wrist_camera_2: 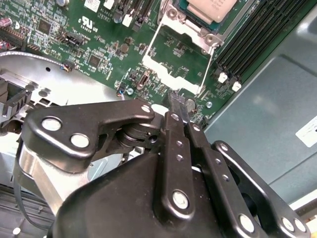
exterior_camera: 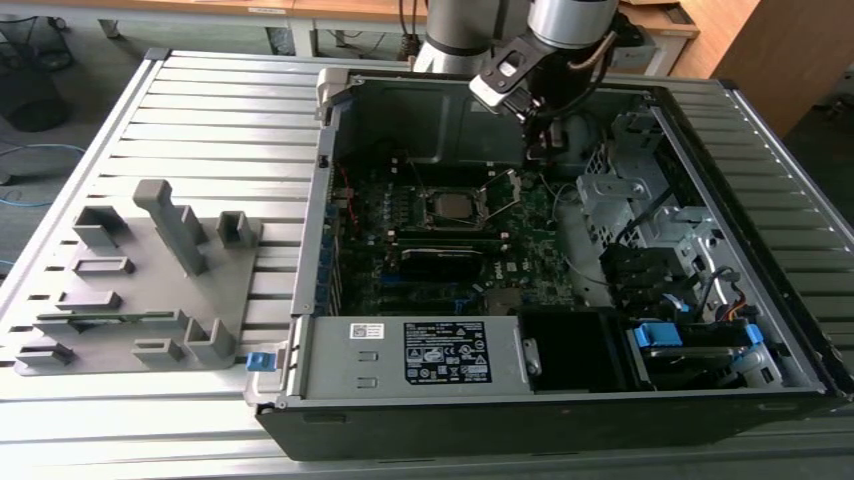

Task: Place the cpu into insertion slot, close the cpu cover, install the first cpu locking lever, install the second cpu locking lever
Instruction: 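Close the cpu cover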

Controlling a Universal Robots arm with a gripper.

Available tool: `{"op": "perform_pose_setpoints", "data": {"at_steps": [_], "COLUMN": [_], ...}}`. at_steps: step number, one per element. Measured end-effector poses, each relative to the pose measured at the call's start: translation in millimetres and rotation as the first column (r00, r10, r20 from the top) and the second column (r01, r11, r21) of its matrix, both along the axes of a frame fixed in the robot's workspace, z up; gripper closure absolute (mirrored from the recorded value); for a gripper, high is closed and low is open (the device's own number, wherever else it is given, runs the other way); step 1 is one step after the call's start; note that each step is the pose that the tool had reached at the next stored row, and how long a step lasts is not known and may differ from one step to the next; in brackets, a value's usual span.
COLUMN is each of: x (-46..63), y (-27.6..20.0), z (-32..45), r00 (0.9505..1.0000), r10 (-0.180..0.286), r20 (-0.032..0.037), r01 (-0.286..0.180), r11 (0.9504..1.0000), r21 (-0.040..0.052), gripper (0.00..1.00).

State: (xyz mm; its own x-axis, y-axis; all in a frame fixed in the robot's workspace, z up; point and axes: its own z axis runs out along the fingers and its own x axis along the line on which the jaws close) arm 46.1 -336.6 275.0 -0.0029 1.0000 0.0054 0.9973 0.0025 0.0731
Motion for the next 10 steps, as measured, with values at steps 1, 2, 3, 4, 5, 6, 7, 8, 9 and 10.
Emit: {"op": "perform_pose_setpoints", "data": {"at_steps": [1, 2, 3, 4, 5, 6, 7, 8, 9, 10], "x": [1.2, 2.2, 2.8, 3.2, 3.4, 3.5, 3.7, 3.9, 4.3, 5.0], "y": [0.0, 0.0, 0.0, 0.0, 0.0, 0.0, 0.0, 0.0, 0.0, 0.0], "z": [0.0, -0.2, -0.5, -1.1, -2.2, -3.8, -5.5, -7.2, -8.6, -9.8], "r00": [1.0000, 1.0000, 1.0000, 1.0000, 1.0000, 1.0000, 1.0000, 1.0000, 1.0000, 1.0000], "r10": [0.000, 0.000, 0.000, 0.000, 0.000, 0.000, 0.000, 0.000, 0.000, 0.000], "r20": [0.0000, 0.0000, 0.0000, 0.0000, 0.0000, -0.0001, 0.0000, 0.0000, -0.0001, 0.0000], "r01": [0.000, 0.000, 0.000, 0.000, 0.000, 0.000, 0.000, 0.000, 0.000, 0.000], "r11": [1.0000, 1.0000, 1.0000, 1.0000, 1.0000, 1.0000, 1.0000, 1.0000, 1.0000, 1.0000], "r21": [0.0000, -0.0001, 0.0000, -0.0001, -0.0002, -0.0002, -0.0001, 0.0000, -0.0001, -0.0001], "gripper": [0.89, 0.89, 0.89, 0.89, 0.89, 0.89, 0.89, 0.89, 0.89, 0.89]}}
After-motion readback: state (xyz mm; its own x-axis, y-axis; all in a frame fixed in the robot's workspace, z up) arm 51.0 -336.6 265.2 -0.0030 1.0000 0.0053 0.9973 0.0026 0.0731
